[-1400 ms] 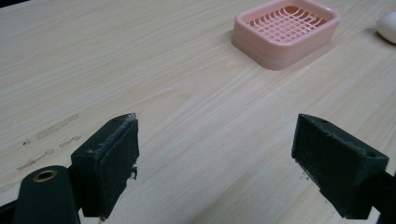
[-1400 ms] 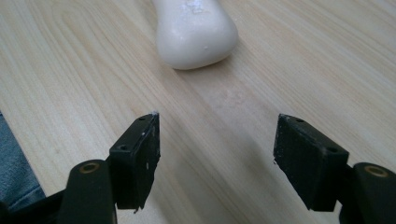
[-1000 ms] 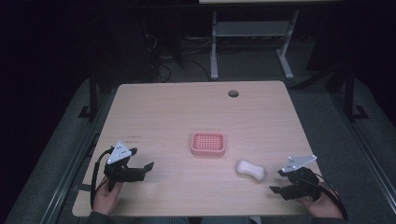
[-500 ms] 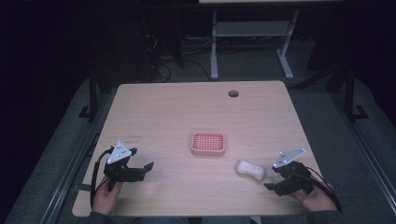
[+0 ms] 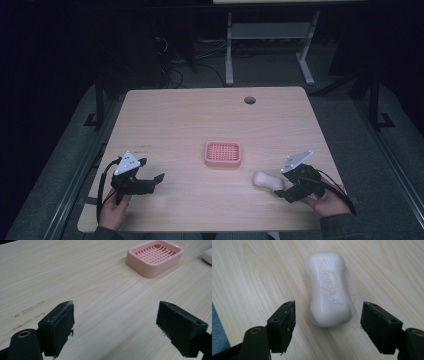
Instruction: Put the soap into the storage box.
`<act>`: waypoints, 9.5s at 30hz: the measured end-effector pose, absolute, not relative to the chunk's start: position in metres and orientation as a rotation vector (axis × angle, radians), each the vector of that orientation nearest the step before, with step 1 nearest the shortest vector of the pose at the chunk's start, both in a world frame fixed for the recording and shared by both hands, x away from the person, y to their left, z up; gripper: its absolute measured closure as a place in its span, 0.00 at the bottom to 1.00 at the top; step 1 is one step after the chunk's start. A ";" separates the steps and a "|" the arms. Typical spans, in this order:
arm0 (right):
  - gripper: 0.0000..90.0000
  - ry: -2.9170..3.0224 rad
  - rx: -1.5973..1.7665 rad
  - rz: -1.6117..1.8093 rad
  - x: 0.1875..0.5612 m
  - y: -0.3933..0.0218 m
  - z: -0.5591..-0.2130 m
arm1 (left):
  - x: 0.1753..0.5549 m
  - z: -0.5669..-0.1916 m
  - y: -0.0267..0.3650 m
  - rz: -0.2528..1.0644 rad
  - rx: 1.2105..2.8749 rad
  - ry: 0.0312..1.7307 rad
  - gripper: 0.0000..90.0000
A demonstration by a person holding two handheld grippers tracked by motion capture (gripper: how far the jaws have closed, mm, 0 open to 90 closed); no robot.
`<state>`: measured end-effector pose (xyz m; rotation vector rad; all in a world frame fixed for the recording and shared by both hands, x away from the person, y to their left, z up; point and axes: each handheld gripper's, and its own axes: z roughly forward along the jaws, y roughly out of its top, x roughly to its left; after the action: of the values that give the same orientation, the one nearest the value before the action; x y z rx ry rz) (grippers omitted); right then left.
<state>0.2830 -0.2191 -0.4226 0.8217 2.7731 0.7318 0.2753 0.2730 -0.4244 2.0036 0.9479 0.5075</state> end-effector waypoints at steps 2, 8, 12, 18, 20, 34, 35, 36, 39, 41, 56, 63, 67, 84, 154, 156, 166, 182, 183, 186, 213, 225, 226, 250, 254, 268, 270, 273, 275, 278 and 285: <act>0.30 2.792 0.822 0.723 0.286 -0.215 -0.424 | 0.275 -0.424 0.273 0.510 2.012 0.938 0.16; 0.30 2.820 0.785 0.691 0.296 -0.204 -0.428 | 0.275 -0.424 0.274 0.505 2.001 0.948 0.16; 0.31 2.834 0.765 0.669 0.302 -0.197 -0.429 | 0.275 -0.424 0.274 0.508 1.997 0.947 0.16; 0.36 2.864 0.730 0.616 0.310 -0.187 -0.429 | 0.275 -0.423 0.275 0.512 2.000 0.943 0.16; 0.37 2.877 0.722 0.588 0.313 -0.184 -0.431 | 0.275 -0.423 0.275 0.512 2.000 0.944 0.16; 0.50 2.941 0.679 0.461 0.321 -0.173 -0.438 | 0.275 -0.423 0.275 0.506 1.991 0.950 0.16; 0.51 2.945 0.682 0.454 0.321 -0.173 -0.438 | 0.275 -0.423 0.275 0.506 1.990 0.951 0.16; 0.51 2.945 0.682 0.441 0.322 -0.173 -0.439 | 0.275 -0.423 0.275 0.506 1.990 0.951 0.16; 0.52 2.953 0.680 0.437 0.322 -0.171 -0.440 | 0.275 -0.423 0.275 0.506 1.991 0.952 0.16; 0.52 2.952 0.679 0.430 0.322 -0.171 -0.440 | 0.276 -0.423 0.276 0.507 1.997 0.948 0.16; 0.54 2.977 0.656 0.376 0.325 -0.166 -0.441 | 0.275 -0.423 0.275 0.507 2.000 0.942 0.16; 0.54 2.987 0.660 0.402 0.323 -0.167 -0.437 | 0.275 -0.422 0.277 0.505 1.984 0.953 0.16; 0.55 2.983 0.650 0.433 0.322 -0.167 -0.431 | 0.275 -0.422 0.277 0.511 1.982 0.947 0.16; 0.55 2.972 0.558 0.498 0.331 -0.143 -0.406 | 0.275 -0.421 0.277 0.506 1.971 0.956 0.16; 0.55 3.017 0.379 0.488 0.406 -0.061 -0.380 | 0.275 -0.420 0.276 0.509 1.967 0.952 0.16; 0.55 3.017 0.374 0.488 0.408 -0.059 -0.379 | 0.275 -0.420 0.276 0.509 1.967 0.951 0.16; 0.55 3.009 0.375 0.491 0.416 -0.053 -0.382 | 0.275 -0.420 0.276 0.507 1.969 0.952 0.16; 0.54 3.034 0.366 0.453 0.428 -0.041 -0.400 | 0.275 -0.420 0.277 0.510 1.965 0.951 0.16; 0.54 3.036 0.372 0.453 0.429 -0.040 -0.401 | 0.275 -0.420 0.276 0.510 1.967 0.950 0.16; 0.54 3.038 0.371 0.454 0.431 -0.039 -0.403 | 0.275 -0.420 0.275 0.509 1.968 0.945 0.16; 0.54 3.061 0.384 0.424 0.439 -0.033 -0.419 | 0.275 -0.420 0.275 0.501 1.977 0.944 0.16; 0.54 3.068 0.384 0.424 0.440 -0.031 -0.422 | 0.275 -0.421 0.276 0.501 1.969 0.946 0.16; 0.54 3.068 0.381 0.423 0.440 -0.031 -0.422 | 0.275 -0.421 0.275 0.501 1.970 0.945 0.16; 0.52 3.067 0.402 0.460 0.439 -0.034 -0.417 | 0.275 -0.420 0.275 0.500 1.976 0.945 0.16; 0.51 3.061 0.405 0.475 0.438 -0.036 -0.414 | 0.275 -0.420 0.275 0.502 1.974 0.945 0.16; 0.48 3.043 0.423 0.505 0.433 -0.043 -0.403 | 0.275 -0.421 0.274 0.504 1.982 0.942 0.16; 0.47 3.042 0.426 0.509 0.432 -0.044 -0.402 | 0.275 -0.420 0.274 0.504 1.984 0.940 0.16; 0.47 3.037 0.432 0.513 0.431 -0.046 -0.400 | 0.275 -0.420 0.274 0.504 1.985 0.940 0.16; 0.47 3.033 0.439 0.519 0.431 -0.047 -0.398 | 0.275 -0.420 0.274 0.506 1.988 0.939 0.16; 0.46 3.028 0.442 0.533 0.430 -0.049 -0.395 | 0.275 -0.420 0.275 0.506 1.993 0.937 0.16; 0.46 3.017 0.459 0.540 0.428 -0.054 -0.390 | 0.275 -0.421 0.274 0.506 1.987 0.940 0.16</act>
<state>0.4276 -0.0542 -0.3905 0.4588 3.0166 0.5404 0.2748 0.2736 -0.4206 1.9867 0.9395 0.5057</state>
